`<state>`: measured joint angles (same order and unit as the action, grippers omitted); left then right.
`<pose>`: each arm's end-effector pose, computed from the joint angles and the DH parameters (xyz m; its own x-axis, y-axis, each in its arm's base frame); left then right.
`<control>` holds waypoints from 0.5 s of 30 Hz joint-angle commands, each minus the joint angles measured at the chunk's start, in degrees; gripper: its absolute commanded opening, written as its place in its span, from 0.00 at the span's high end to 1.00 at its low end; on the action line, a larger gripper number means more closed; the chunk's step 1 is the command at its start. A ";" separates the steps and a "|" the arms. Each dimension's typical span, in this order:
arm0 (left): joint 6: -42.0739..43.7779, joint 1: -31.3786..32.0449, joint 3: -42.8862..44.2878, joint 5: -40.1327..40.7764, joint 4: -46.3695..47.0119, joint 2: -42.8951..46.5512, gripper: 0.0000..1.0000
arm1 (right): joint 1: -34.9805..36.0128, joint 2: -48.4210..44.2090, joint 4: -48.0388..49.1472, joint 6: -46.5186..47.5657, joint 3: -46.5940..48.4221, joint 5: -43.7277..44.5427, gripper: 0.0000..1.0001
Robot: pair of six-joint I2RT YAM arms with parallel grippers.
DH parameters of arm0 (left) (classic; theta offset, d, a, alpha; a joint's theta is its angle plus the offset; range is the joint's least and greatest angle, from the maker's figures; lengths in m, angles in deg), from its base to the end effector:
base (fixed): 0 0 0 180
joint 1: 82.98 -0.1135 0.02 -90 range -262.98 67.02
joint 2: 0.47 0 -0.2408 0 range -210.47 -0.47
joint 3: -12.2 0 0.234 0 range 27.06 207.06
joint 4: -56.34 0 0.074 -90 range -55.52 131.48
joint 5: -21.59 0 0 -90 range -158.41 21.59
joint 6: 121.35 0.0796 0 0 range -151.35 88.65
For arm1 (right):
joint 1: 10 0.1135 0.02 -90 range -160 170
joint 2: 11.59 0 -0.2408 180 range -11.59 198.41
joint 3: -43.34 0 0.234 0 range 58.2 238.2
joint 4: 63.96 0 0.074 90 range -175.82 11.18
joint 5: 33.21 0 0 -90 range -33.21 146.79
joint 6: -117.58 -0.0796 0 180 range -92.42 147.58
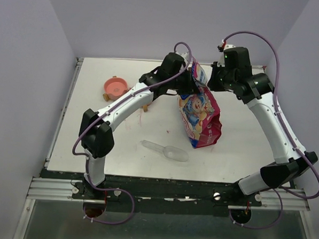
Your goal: Serve the pet food
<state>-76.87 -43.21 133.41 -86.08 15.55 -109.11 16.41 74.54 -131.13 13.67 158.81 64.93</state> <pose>0.3361 -0.3112 0.3217 -0.8362 -0.1885 -0.5150 0.3118 0.6091 -0.7293 0.2992 0.1360 0.3747 -0.6150 -0.0397 -0.7875 -0.1981 0.9745 0.1056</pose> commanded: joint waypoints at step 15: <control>-6.07 -2.77 -5.36 -2.19 2.55 8.09 0.93 | -7.87 4.66 -2.45 -0.67 7.40 -26.32 0.63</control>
<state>-79.73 -45.09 129.67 -89.86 18.52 -104.04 8.57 77.95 -134.41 12.49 166.86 46.18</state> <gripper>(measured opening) 0.025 0.365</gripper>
